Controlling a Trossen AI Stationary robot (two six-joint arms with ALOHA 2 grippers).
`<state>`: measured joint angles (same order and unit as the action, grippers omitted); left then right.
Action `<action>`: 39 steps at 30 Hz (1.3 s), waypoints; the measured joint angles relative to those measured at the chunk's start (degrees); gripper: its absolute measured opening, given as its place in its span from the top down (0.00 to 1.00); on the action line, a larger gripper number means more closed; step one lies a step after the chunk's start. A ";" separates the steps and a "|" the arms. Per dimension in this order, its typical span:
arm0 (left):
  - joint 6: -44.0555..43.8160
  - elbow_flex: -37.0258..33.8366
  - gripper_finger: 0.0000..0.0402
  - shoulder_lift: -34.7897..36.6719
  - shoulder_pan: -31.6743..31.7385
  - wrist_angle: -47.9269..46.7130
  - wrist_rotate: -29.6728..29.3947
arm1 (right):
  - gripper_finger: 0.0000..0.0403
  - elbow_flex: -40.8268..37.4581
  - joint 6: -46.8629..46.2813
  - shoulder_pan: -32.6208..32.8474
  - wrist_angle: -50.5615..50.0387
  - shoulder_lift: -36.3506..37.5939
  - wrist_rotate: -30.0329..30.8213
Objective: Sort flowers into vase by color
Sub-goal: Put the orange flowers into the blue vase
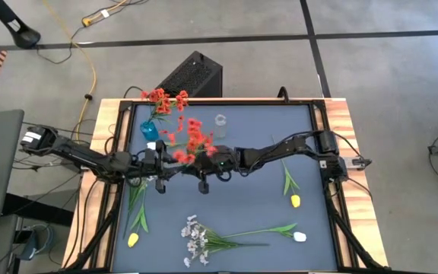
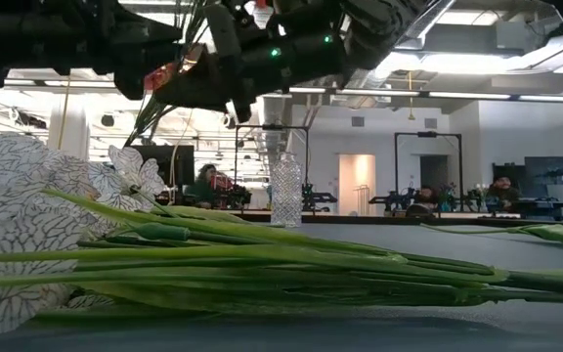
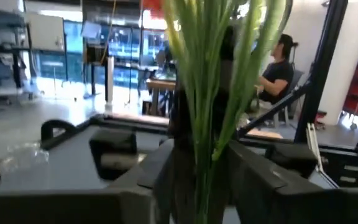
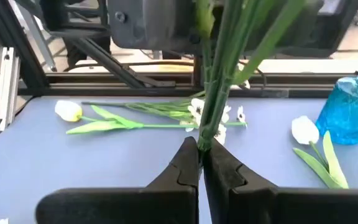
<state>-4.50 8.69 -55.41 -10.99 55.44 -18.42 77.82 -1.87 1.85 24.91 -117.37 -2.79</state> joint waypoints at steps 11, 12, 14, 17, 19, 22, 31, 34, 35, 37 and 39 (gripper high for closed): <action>-8.27 0.00 0.46 1.44 2.42 -8.31 2.58 | 0.92 1.20 -0.02 0.04 -2.70 0.01 -0.17; -8.18 0.00 0.45 1.44 2.41 -8.30 2.74 | 0.92 1.20 -0.02 0.09 -2.89 -0.01 -0.19; -7.64 0.02 0.42 1.44 2.41 -8.40 2.76 | 0.92 1.20 -0.04 0.17 -2.94 -0.01 -0.28; -7.05 0.02 0.39 1.44 2.41 -9.07 2.65 | 0.92 1.20 -0.04 0.44 -3.67 -0.01 -0.28; -7.00 0.03 0.37 1.44 2.41 -9.29 2.65 | 0.92 1.20 -0.04 0.50 -4.03 -0.04 -0.28; -7.62 0.04 0.36 1.41 2.41 -10.12 2.87 | 0.92 1.20 -0.04 0.70 -3.94 -0.04 -0.31; -10.29 0.04 0.35 1.40 2.39 -10.03 6.28 | 0.92 1.20 0.22 0.70 -4.41 -0.04 -0.39; -11.60 0.09 0.35 -0.11 2.36 -8.64 7.61 | 0.92 1.20 0.23 0.70 -4.39 -0.04 -0.39; -12.40 0.11 0.35 -1.12 2.36 -7.39 7.71 | 0.92 1.20 0.24 0.70 -4.44 -0.04 -0.39; -12.74 0.80 0.35 -3.77 2.14 -5.25 7.72 | 0.92 1.20 0.24 0.70 -5.08 -0.04 -0.39; -11.30 1.82 0.36 -5.94 1.64 -4.65 7.71 | 0.92 1.20 0.28 0.70 -5.60 -0.06 -0.39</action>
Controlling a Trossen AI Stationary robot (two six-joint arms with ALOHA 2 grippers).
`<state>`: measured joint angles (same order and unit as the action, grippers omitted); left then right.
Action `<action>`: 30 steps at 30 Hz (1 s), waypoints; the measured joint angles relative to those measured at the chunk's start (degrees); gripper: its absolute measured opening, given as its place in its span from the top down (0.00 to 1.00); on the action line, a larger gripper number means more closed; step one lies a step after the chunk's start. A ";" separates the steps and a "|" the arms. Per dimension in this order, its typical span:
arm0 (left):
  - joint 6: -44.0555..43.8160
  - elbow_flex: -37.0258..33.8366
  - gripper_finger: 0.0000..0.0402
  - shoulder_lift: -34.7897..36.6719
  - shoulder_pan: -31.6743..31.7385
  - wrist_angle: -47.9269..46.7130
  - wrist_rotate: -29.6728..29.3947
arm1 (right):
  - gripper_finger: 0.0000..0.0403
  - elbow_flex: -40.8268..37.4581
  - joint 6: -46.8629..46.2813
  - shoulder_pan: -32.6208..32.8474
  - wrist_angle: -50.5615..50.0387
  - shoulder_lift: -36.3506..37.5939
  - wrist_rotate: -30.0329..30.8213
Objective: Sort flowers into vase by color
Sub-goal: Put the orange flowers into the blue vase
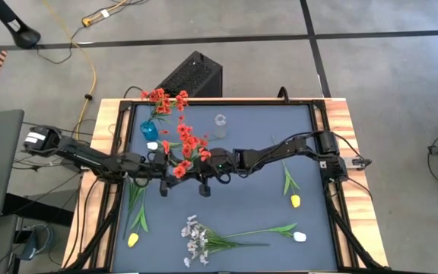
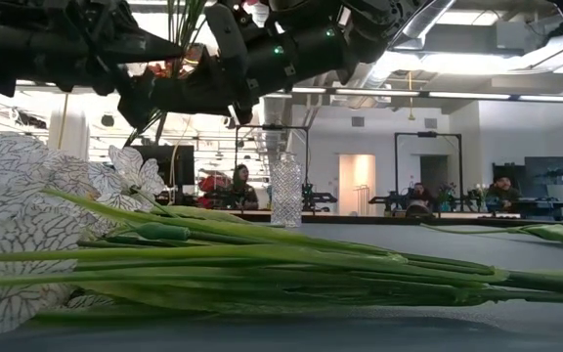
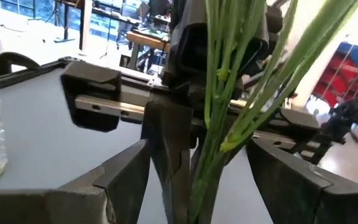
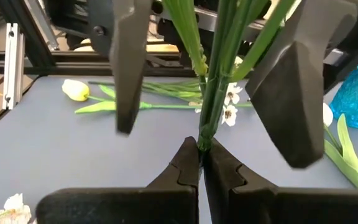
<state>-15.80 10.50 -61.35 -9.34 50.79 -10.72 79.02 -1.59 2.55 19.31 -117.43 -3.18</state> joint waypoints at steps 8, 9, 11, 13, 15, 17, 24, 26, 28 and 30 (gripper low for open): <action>3.31 2.16 0.42 -0.63 -0.96 -2.01 0.92 | 0.92 0.00 0.11 0.13 -1.21 -0.04 0.00; 3.09 2.16 0.45 -0.17 -0.96 -2.22 0.62 | 0.92 0.00 0.11 0.12 -1.20 -0.02 0.00; 2.91 2.16 0.51 0.30 -0.96 -2.91 0.25 | 0.92 0.00 0.15 0.11 -1.15 -0.02 0.00; 2.79 2.16 0.59 0.38 -0.96 -3.33 -0.10 | 0.92 0.00 0.36 0.11 -1.16 -0.02 0.00; 2.55 2.16 0.68 0.40 -0.96 -3.90 -0.67 | 0.92 0.00 0.55 0.11 -1.01 -0.02 0.00; 2.41 2.16 0.79 0.38 -0.96 -4.05 -1.12 | 0.92 0.00 0.96 0.11 -0.80 -0.02 0.00; 2.08 2.16 0.99 1.53 -0.96 -4.45 -0.16 | 0.78 0.00 3.17 0.52 -0.63 -0.02 -0.31; 2.11 2.16 0.99 3.24 -0.96 -5.15 -1.03 | 0.71 0.00 3.33 0.46 -0.82 -0.02 -0.19; 2.82 2.16 0.99 5.71 -0.96 -6.55 -2.26 | 0.62 0.00 3.57 0.37 -1.34 -0.02 0.12; 3.57 2.16 0.99 9.28 -0.96 -9.11 -3.57 | 0.54 -0.02 3.61 -0.17 -3.68 0.70 0.20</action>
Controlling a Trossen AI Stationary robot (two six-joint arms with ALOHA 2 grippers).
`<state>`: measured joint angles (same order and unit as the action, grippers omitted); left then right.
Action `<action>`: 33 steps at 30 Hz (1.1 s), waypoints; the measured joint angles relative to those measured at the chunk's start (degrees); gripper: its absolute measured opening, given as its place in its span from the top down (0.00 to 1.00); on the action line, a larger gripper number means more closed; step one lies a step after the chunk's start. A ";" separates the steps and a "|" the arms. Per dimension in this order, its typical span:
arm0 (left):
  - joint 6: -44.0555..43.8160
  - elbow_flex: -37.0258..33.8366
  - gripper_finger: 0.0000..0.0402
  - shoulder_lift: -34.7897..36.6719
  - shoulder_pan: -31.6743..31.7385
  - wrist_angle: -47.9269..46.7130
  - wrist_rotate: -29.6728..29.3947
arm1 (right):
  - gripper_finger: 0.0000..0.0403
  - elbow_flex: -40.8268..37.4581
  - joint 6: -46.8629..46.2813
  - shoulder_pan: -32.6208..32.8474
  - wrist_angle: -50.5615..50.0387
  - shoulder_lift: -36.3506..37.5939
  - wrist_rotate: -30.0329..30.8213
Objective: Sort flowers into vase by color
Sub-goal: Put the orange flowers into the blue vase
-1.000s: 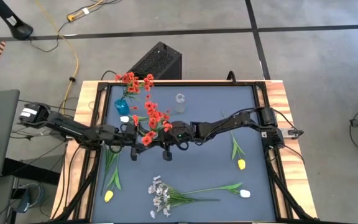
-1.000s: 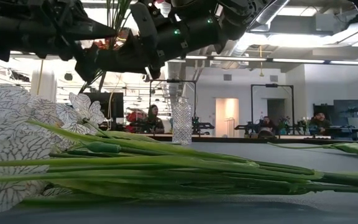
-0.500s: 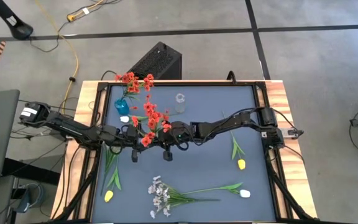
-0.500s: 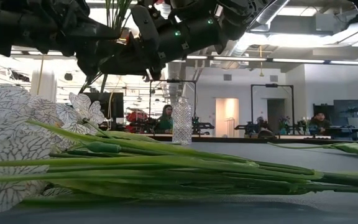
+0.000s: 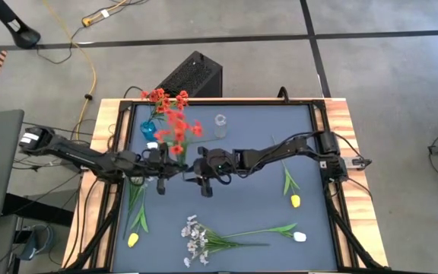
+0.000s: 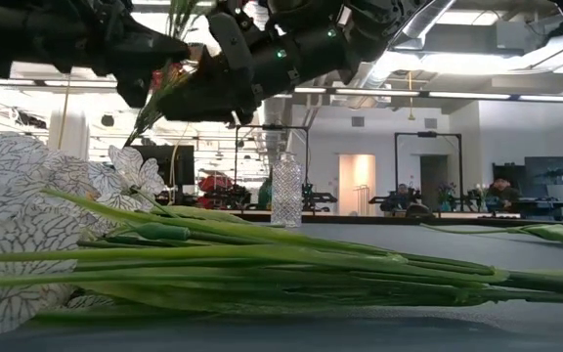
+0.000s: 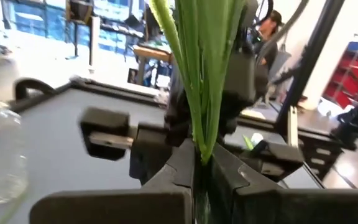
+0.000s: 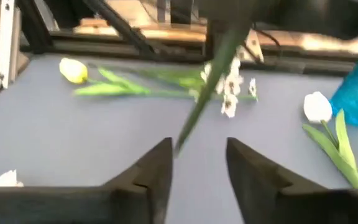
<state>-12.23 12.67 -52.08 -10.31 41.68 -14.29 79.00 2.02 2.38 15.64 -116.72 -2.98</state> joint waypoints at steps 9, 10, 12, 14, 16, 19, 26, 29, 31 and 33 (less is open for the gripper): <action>6.63 0.00 1.00 23.16 -0.04 -12.69 -10.50 | 0.36 -0.02 -0.22 -1.45 -9.98 3.10 0.07; 7.61 0.00 1.00 25.82 -0.04 -15.20 -13.79 | 0.36 -0.02 -0.05 -1.35 -10.54 3.10 0.05; 9.54 0.00 1.00 30.95 -0.03 -19.55 -19.52 | 0.36 -0.02 0.00 -1.20 -11.45 3.12 0.03; 10.96 0.00 1.00 35.94 0.00 -24.19 -24.16 | 0.36 -0.04 0.02 -1.19 -12.67 3.12 -0.07; 11.53 0.00 1.00 40.73 -0.02 -28.77 -28.77 | 0.36 -0.76 0.05 -1.26 -12.70 3.12 -0.04; 12.27 0.00 1.00 46.63 -0.02 -35.41 -36.07 | 0.36 -1.64 0.15 -1.36 -13.00 3.10 -0.02; 15.92 -0.28 1.00 51.41 0.21 -42.57 -52.33 | 0.35 -2.45 0.90 -1.38 -12.76 3.10 -0.04; 18.76 -1.03 1.00 51.35 1.82 -41.74 -54.40 | 0.35 -2.47 1.05 -1.43 -11.81 3.08 -0.04; 20.73 -1.80 1.00 51.34 4.01 -40.21 -54.55 | 0.35 -2.47 1.05 -1.45 -11.80 3.08 -0.03; 23.07 -3.01 1.00 51.34 6.86 -37.57 -53.83 | 0.35 -2.47 1.03 -1.41 -11.82 3.06 -0.04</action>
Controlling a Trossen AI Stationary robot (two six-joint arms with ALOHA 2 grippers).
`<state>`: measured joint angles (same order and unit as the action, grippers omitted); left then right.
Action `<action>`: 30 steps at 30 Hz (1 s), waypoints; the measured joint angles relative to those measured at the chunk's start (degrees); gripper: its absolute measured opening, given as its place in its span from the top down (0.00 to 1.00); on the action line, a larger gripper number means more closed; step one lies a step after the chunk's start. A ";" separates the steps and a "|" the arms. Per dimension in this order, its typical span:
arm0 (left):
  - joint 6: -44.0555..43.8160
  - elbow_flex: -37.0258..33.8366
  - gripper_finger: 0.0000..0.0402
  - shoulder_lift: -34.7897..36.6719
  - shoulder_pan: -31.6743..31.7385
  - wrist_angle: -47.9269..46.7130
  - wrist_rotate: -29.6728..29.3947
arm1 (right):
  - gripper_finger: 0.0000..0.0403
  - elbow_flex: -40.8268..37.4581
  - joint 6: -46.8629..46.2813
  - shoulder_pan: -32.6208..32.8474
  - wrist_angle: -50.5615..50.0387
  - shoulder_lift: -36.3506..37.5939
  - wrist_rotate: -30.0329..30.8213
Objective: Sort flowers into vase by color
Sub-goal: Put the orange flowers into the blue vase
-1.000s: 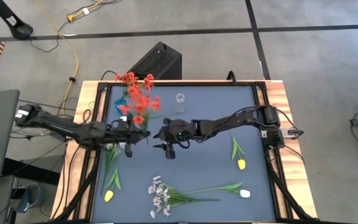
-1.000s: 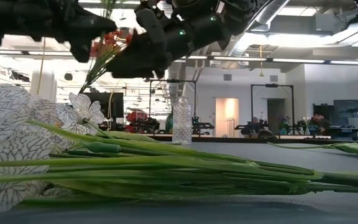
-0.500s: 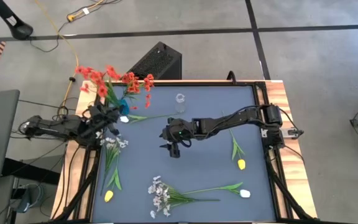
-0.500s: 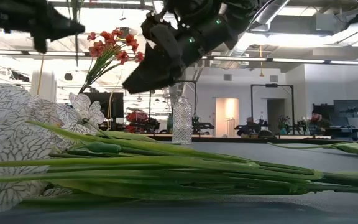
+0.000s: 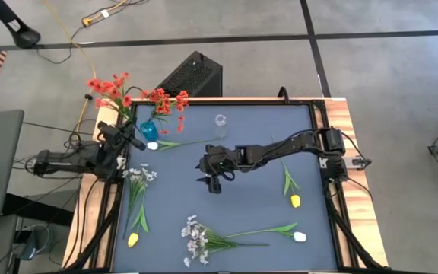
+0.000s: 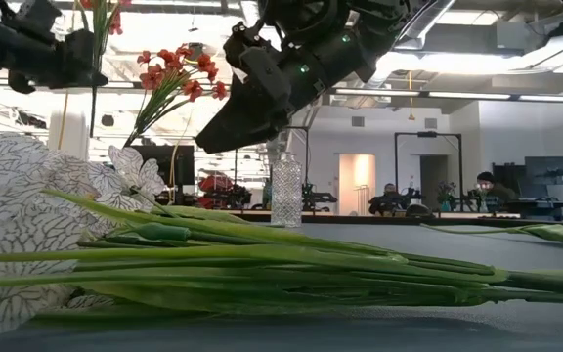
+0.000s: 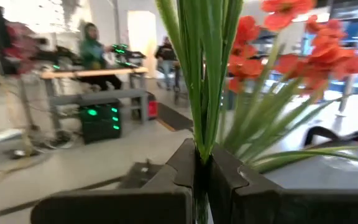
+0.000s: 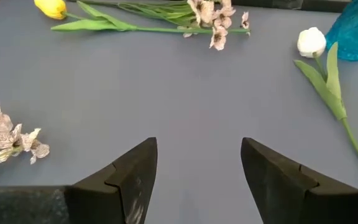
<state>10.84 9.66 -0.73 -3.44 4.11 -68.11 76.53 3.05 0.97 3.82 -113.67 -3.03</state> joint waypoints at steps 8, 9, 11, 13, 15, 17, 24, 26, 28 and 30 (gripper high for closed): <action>2.82 -2.28 1.00 0.00 15.30 4.18 12.75 | 0.35 0.02 -0.88 0.15 2.55 0.00 0.00; 2.04 -2.28 1.00 0.00 16.95 4.18 15.24 | 0.35 0.02 -1.32 0.15 2.65 0.00 0.00; 0.99 -2.28 1.00 -0.14 19.96 3.87 20.31 | 0.35 0.02 -1.52 0.15 2.63 0.00 0.00; -0.66 -2.28 1.00 -0.82 22.90 2.20 22.40 | 0.35 0.02 -1.55 0.15 2.62 0.00 0.00; -1.67 -2.37 1.00 -1.84 25.79 0.82 23.55 | 0.35 0.02 -1.66 0.15 2.64 0.00 0.00; -2.54 -2.79 1.00 -2.95 28.54 1.14 26.51 | 0.35 0.02 -1.68 0.15 2.64 0.00 0.00; -4.08 -3.55 1.00 -5.22 36.43 3.41 35.60 | 0.35 0.04 -3.01 0.15 2.62 0.00 0.00; -4.66 -3.55 1.00 -6.26 38.41 3.37 36.72 | 0.35 0.07 -3.00 0.15 2.64 0.00 0.00; -5.42 -3.55 1.00 -7.45 40.29 3.86 38.72 | 0.35 0.07 -3.02 0.13 2.64 0.00 0.00; -6.07 -3.56 1.00 -9.06 41.97 4.99 41.09 | 0.35 0.07 -3.02 0.13 2.64 0.00 0.00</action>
<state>4.77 6.10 -9.80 38.53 9.10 -27.03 76.60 0.03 1.10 6.46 -113.67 -3.03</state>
